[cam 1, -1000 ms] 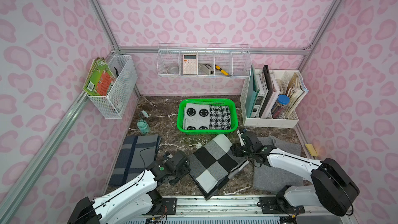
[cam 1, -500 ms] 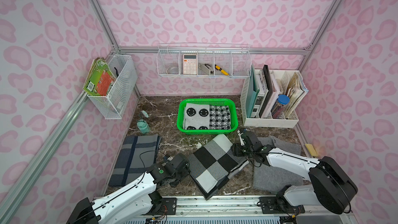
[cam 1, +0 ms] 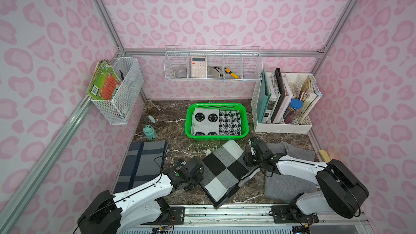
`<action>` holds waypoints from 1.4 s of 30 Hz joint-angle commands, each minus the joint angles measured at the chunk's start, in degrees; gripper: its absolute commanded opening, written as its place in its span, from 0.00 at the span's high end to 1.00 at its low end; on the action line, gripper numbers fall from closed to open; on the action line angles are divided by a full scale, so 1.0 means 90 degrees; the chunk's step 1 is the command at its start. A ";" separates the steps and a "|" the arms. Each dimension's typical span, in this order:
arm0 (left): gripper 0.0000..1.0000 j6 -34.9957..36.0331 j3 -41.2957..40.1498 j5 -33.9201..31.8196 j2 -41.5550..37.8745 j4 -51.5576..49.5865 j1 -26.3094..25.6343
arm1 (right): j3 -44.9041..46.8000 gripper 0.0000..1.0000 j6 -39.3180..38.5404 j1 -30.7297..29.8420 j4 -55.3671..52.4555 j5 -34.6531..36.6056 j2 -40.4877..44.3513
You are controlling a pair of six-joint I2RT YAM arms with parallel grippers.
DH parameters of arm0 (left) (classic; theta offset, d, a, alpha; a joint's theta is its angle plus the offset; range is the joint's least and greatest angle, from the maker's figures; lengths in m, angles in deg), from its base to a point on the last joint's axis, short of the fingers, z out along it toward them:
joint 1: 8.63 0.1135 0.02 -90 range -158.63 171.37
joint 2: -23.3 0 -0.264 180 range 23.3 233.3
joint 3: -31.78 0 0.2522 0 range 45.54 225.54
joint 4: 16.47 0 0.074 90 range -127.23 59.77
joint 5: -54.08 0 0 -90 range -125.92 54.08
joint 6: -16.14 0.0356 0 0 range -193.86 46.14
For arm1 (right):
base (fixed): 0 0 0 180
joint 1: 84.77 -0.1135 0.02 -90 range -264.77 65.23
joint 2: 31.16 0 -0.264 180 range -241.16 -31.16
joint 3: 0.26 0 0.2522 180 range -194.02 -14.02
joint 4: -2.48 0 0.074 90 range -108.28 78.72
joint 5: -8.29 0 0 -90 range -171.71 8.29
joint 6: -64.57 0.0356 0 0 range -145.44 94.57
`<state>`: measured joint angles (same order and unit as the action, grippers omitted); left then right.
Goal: Put the folded scarf in the basket
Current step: Adjust the scarf at the center of the board, then pick up the scarf at the center of the board.
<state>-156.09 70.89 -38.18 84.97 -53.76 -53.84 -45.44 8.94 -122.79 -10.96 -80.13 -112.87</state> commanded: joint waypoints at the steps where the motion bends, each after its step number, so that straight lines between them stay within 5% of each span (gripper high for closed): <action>1: 0.52 0.0221 0.0088 -0.0170 0.0300 0.0305 0.0011 | 0.0163 0.54 0.0259 -0.0128 -0.0156 0.0096 0.0087; 12: 0.52 0.1714 0.0574 0.0180 0.0687 0.0496 0.1479 | 0.1047 0.48 0.1907 -0.1776 -0.0721 0.0846 0.1562; 18: 0.47 0.2203 0.0792 0.0589 0.0493 0.0378 0.1885 | 0.0974 0.31 0.1568 -0.1671 -0.0904 0.1109 0.2585; 22: 0.42 0.2193 0.0740 0.0618 0.0074 -0.0069 0.1883 | 0.0971 0.27 0.1083 -0.0635 -0.0532 0.0190 0.2858; 29: 0.36 0.1843 0.0153 0.0785 -0.1097 -0.0772 0.1869 | 0.0542 0.28 0.0407 0.0410 0.0124 -0.0927 0.1852; 35: 0.34 0.1604 -0.0288 0.0869 -0.1876 -0.0901 0.1778 | 0.0033 0.32 0.0260 0.0479 0.0376 -0.1296 0.0593; 42: 0.34 0.1545 -0.0404 0.0837 -0.1825 -0.0697 0.1667 | -0.0055 0.34 0.0320 0.0467 0.0769 -0.1416 0.0052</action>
<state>-141.49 67.52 -30.64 67.62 -60.65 -38.54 -45.40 12.06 -118.47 -6.90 -91.76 -111.56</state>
